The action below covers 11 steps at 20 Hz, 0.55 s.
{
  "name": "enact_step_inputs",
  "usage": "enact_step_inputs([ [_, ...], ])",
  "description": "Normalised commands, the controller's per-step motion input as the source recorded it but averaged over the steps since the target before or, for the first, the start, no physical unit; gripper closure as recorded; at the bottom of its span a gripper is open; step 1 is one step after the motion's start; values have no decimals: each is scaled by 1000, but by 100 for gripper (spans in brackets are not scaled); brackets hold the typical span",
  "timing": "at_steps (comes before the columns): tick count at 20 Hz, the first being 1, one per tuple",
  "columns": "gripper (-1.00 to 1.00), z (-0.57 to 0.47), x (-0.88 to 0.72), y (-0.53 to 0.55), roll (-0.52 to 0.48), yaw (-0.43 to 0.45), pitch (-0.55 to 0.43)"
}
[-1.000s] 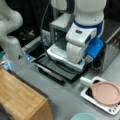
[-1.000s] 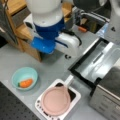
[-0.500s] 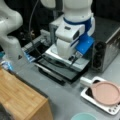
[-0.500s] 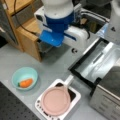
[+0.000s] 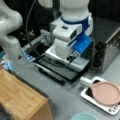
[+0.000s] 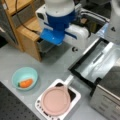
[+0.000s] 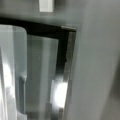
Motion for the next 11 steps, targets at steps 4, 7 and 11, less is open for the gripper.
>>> enact_step_inputs([
  [4,-100,-104,-21,30,-46,28,-125],
  [7,-100,-104,17,57,-54,31,-105],
  [11,-100,-105,41,41,-55,38,-98],
])
